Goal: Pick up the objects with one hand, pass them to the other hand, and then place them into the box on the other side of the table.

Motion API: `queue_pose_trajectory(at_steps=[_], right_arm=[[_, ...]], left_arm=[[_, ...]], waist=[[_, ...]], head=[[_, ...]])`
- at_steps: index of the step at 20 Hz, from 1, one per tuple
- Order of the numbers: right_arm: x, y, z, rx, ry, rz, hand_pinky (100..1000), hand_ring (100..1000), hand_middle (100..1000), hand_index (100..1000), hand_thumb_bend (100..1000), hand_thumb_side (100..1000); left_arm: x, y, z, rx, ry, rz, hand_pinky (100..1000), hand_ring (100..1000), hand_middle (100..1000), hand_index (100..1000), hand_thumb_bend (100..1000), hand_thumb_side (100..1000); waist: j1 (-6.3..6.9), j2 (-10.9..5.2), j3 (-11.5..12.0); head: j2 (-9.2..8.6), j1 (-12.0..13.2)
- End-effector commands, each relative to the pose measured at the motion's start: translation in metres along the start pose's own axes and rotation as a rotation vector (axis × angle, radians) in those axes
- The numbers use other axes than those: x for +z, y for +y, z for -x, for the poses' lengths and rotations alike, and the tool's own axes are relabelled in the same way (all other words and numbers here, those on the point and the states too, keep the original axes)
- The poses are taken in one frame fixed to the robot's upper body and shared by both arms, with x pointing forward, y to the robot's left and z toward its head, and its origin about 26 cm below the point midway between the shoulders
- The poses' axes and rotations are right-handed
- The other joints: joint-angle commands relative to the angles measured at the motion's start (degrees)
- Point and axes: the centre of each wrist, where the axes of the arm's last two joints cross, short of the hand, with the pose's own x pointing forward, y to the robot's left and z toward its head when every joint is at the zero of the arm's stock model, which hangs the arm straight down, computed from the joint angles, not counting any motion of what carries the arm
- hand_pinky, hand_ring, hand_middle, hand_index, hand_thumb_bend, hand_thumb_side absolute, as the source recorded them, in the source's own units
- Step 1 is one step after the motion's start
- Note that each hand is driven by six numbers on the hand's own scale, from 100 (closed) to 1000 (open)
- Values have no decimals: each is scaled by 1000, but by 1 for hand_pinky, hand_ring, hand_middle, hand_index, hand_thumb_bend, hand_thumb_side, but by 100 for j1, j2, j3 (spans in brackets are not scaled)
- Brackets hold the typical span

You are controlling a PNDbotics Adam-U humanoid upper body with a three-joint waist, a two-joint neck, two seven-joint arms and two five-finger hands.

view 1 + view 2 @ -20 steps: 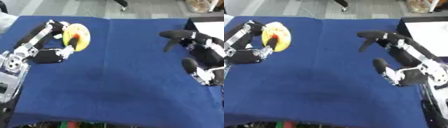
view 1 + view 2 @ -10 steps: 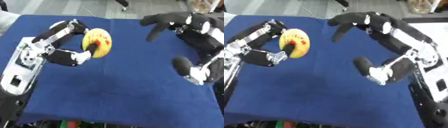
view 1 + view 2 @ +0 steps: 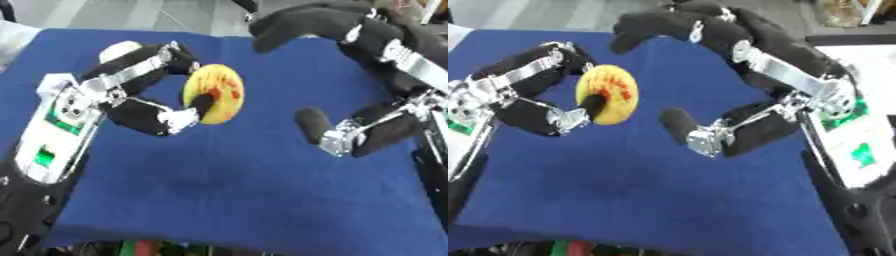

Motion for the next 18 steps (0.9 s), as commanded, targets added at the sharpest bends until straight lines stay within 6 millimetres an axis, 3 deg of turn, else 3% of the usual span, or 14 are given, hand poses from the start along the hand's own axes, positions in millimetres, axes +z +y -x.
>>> queue_pose_trajectory(at_steps=[1,5,8,18], right_arm=[[-9,-5,-2,181,-118,-140,840,911,891,1000,100,100],[-15,-2,-1,285,-125,-189,821,911,933,1000,125,107],[-19,1,-1,344,-128,-226,815,914,963,1000,155,162],[-26,2,-4,453,-135,-272,815,917,995,1000,224,224]], left_arm=[[-5,5,-11,-9,-25,23,734,393,268,487,100,303],[-9,5,-16,5,-43,43,735,392,268,487,100,305],[-12,6,-20,14,-67,51,736,392,269,488,100,309],[-11,10,-29,75,-148,55,746,396,275,493,100,326]], waist=[[1,-69,13],[3,-69,24],[0,-69,32],[-10,-73,48]], head=[[29,-21],[29,-25],[29,-29],[29,-19]])
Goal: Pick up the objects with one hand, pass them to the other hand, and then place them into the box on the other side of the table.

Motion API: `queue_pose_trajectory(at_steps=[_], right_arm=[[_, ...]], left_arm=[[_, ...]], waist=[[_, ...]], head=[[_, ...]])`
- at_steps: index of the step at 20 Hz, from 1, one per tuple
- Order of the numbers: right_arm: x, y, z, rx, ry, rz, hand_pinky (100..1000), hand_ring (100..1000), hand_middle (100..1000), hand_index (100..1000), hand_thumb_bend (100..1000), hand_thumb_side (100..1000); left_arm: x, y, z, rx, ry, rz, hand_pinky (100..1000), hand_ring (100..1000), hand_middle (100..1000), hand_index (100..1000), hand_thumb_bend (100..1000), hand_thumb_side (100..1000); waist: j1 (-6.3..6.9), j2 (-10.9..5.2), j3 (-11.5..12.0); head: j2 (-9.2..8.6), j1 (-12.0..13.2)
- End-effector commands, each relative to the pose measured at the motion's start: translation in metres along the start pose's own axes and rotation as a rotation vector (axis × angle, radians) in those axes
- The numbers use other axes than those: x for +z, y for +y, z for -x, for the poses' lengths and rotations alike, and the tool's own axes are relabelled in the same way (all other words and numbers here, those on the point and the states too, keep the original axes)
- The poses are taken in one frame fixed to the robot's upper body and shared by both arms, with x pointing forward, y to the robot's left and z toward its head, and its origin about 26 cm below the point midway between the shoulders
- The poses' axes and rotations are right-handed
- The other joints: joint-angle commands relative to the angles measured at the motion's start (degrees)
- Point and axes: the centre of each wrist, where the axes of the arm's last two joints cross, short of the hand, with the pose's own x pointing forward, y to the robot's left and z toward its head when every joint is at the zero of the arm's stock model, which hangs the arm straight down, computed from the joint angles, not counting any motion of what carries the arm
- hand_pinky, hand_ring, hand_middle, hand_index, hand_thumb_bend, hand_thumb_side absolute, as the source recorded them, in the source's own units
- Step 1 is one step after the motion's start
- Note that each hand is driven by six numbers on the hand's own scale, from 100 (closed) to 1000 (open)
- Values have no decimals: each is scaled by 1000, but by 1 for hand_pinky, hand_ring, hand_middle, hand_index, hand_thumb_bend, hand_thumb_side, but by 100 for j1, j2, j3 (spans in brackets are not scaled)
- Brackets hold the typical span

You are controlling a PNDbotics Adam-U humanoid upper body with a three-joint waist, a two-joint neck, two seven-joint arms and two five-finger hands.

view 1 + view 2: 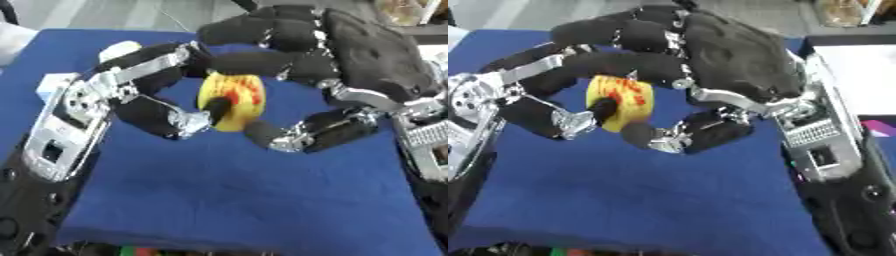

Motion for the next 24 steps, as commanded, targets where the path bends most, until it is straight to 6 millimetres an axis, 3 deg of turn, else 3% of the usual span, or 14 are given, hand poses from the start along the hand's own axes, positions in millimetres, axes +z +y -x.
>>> queue_pose_trajectory(at_steps=[1,18,24], right_arm=[[-5,-9,0,95,-113,-103,816,918,997,1000,227,228],[-4,-12,-1,132,-100,-113,820,910,984,1000,263,247],[-5,-14,-2,151,-90,-99,797,874,902,1000,331,240]], left_arm=[[1,6,-11,0,-53,-4,746,397,276,494,100,328],[22,8,-12,108,-99,2,753,402,285,500,100,344],[22,8,-14,128,-104,2,753,403,288,502,100,349]], waist=[[-5,-73,9],[-17,-65,27],[-19,-66,27]], head=[[29,0],[29,11],[29,5]])
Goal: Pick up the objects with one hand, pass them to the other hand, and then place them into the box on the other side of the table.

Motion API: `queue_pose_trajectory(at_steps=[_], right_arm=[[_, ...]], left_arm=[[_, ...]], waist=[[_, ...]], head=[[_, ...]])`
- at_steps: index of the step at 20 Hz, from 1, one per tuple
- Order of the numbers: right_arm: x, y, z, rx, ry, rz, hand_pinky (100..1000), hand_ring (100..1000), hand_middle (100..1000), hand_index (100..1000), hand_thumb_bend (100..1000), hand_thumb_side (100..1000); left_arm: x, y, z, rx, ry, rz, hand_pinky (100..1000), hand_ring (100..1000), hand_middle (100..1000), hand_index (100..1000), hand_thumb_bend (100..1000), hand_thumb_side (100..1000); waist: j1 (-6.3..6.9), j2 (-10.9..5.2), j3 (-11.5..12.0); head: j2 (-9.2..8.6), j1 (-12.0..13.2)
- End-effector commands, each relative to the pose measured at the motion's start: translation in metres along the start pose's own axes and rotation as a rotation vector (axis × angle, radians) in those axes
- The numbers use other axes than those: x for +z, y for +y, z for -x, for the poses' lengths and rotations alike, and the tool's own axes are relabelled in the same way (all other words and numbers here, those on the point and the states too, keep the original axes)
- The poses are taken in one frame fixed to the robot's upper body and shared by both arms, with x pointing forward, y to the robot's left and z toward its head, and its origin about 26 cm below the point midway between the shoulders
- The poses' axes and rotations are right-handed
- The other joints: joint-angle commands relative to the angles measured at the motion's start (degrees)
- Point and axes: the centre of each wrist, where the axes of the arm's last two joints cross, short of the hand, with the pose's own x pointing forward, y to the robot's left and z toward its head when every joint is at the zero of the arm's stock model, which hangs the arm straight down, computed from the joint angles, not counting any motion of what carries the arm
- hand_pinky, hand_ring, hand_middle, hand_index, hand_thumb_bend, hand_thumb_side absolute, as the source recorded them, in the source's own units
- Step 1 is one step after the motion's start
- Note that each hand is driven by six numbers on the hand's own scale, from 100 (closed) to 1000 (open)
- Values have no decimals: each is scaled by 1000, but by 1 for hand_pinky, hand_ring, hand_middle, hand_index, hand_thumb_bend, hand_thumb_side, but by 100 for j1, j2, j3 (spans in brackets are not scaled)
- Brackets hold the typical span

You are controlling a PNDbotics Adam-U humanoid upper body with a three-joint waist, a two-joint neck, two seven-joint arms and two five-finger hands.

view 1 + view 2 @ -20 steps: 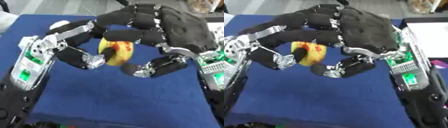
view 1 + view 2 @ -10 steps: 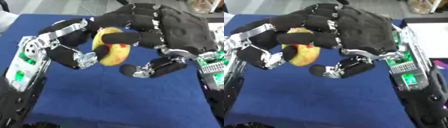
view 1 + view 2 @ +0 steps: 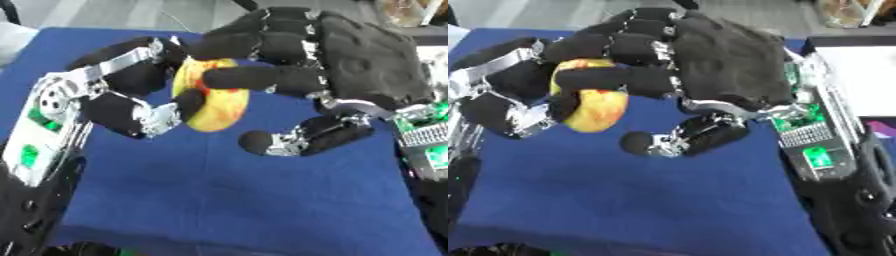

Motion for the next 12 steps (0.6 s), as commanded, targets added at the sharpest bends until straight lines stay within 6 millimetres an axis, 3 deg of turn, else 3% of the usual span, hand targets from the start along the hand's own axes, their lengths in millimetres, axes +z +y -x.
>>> queue_pose_trajectory(at_steps=[1,12], right_arm=[[-1,-11,0,76,-70,-62,788,864,877,1000,351,233],[-3,-9,1,114,-43,-17,748,830,807,975,426,184]], left_arm=[[2,5,-10,-18,-9,2,753,403,288,502,100,350],[-7,4,-15,-19,-7,14,752,402,287,501,100,340]], waist=[[8,-67,5],[22,-73,-16]], head=[[29,-1],[29,6]])
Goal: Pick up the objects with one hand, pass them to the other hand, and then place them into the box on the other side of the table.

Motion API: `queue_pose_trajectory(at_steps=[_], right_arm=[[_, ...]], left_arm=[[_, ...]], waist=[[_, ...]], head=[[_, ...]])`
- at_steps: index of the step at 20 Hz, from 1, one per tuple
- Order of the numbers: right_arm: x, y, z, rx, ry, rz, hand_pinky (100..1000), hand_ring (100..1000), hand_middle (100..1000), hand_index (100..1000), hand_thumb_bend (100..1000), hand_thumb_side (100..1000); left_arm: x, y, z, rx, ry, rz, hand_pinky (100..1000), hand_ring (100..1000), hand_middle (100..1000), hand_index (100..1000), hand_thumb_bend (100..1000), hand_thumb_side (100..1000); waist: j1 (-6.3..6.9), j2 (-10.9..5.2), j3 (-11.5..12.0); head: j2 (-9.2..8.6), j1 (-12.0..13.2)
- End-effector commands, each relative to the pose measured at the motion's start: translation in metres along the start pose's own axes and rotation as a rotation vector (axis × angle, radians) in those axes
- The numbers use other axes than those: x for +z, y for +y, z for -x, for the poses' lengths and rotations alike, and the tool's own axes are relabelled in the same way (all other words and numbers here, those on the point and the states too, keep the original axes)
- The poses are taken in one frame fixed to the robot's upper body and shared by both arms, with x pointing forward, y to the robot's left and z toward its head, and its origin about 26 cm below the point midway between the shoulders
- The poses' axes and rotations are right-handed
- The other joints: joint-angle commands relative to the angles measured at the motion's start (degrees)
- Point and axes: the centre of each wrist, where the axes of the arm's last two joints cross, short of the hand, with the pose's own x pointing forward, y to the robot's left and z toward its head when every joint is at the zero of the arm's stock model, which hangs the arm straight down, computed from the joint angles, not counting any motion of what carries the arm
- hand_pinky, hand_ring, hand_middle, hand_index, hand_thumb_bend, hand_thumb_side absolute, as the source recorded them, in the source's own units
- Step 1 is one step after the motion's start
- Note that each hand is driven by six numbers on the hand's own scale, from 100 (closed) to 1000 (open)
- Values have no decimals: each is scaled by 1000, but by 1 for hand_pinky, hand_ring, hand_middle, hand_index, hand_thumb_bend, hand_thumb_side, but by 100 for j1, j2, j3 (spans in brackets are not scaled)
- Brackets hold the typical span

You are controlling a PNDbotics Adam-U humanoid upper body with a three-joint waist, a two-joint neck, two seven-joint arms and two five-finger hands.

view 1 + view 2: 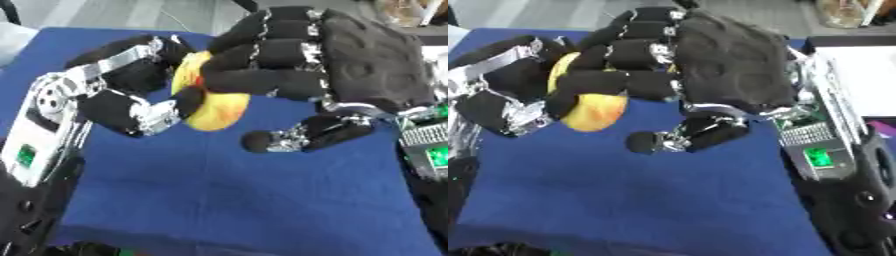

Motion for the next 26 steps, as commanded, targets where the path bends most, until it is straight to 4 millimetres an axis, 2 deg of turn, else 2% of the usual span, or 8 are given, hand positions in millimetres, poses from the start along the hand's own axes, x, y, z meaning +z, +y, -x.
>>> queue_pose_trajectory(at_steps=[1,18,21,26], right_arm=[[-3,-8,1,52,-21,-9,745,829,809,976,432,183],[-4,1,2,114,17,-20,743,831,843,1000,428,201],[-4,2,2,107,14,-29,747,833,842,1000,395,200],[-3,5,2,79,8,-35,742,821,802,976,254,165]], left_arm=[[-5,3,-11,-39,-13,12,752,401,287,501,100,340],[-14,0,-9,-25,30,72,753,404,293,512,100,335],[-14,0,-9,-26,41,88,753,404,295,513,100,332],[-14,0,-9,-32,52,107,753,406,297,515,100,327]], waist=[[19,-73,-3],[40,-75,-25],[42,-78,-29],[41,-81,-34]], head=[[29,8],[29,-18],[29,-14],[29,-6]])
